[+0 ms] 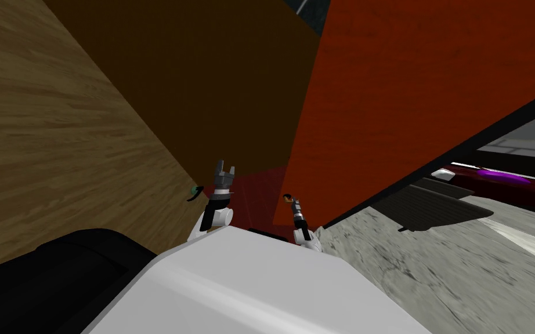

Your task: Push the door open

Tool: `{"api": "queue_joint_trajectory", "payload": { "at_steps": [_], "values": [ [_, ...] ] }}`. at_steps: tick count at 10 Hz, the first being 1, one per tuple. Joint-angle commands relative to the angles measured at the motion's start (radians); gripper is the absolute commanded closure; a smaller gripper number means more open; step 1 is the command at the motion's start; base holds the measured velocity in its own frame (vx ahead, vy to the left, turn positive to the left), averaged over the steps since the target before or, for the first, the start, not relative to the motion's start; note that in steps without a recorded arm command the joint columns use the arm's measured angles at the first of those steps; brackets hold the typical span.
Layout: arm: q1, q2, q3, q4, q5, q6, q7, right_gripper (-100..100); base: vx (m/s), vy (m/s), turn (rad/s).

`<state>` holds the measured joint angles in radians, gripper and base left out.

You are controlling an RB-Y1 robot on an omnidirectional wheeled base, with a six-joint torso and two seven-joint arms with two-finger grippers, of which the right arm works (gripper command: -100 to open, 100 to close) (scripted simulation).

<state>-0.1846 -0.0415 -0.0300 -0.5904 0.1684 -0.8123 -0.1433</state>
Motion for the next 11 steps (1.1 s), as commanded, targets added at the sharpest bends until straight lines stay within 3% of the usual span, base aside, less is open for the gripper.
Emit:
{"api": "queue_joint_trajectory", "payload": {
  "at_steps": [1, 2, 4, 11],
  "values": [
    [-0.002, 0.010, -0.009, -0.003, -0.008, 0.001, 0.008, 100, 0.133, 0.132, -0.048],
    [-0.002, 0.016, -0.017, -0.003, -0.013, 0.002, 0.013, 100, 0.136, 0.106, -0.048],
    [0.005, -0.009, -0.032, -0.012, -0.021, 0.007, 0.014, 100, 0.088, 0.042, -0.038],
    [0.007, -0.036, -0.086, -0.011, -0.054, 0.008, 0.038, 100, 0.165, 0.071, -0.036]
  ]
}}
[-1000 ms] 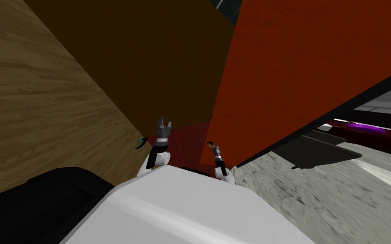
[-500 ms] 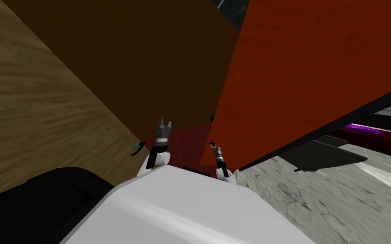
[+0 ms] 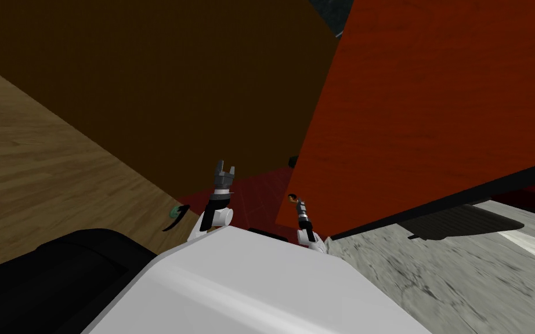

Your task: Push the door open

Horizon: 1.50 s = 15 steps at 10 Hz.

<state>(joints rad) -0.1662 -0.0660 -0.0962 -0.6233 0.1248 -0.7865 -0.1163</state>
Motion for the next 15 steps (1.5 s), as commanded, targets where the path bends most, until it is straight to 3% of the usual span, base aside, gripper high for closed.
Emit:
{"api": "queue_joint_trajectory", "payload": {
  "at_steps": [1, 5, 6, 15],
  "values": [
    [-0.011, -0.015, -0.030, 0.022, -0.016, -0.017, 0.015, 100, 0.190, 0.073, -0.051],
    [-0.010, -0.018, -0.041, 0.023, -0.023, -0.017, 0.020, 100, 0.104, 0.053, -0.025],
    [-0.009, -0.022, -0.064, 0.023, -0.037, -0.017, 0.030, 100, 0.101, 0.056, -0.072],
    [-0.005, -0.019, -0.151, 0.025, -0.091, -0.015, 0.069, 100, 0.185, 0.100, -0.070]
  ]
}}
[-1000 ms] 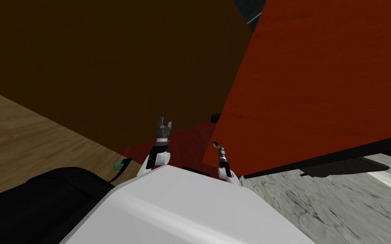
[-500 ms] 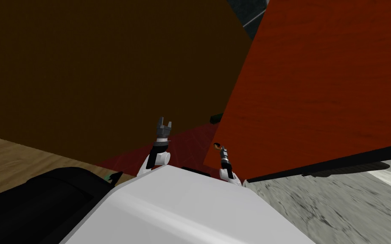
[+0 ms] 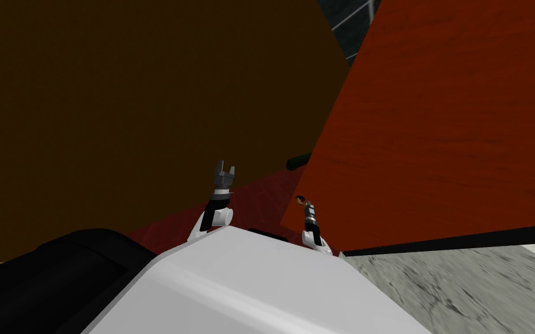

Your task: Push the door open

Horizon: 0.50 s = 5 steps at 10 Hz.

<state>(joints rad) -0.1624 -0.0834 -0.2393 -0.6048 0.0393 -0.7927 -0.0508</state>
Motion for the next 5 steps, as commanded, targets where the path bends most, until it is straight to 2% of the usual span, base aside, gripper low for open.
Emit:
{"api": "queue_joint_trajectory", "payload": {
  "at_steps": [1, 5],
  "values": [
    [-0.009, 0.001, -0.017, 0.006, -0.011, -0.008, 0.007, 100, 0.182, 0.083, -0.065],
    [-0.007, 0.012, -0.049, 0.007, -0.030, -0.008, 0.022, 100, 0.164, 0.098, -0.066]
  ]
}}
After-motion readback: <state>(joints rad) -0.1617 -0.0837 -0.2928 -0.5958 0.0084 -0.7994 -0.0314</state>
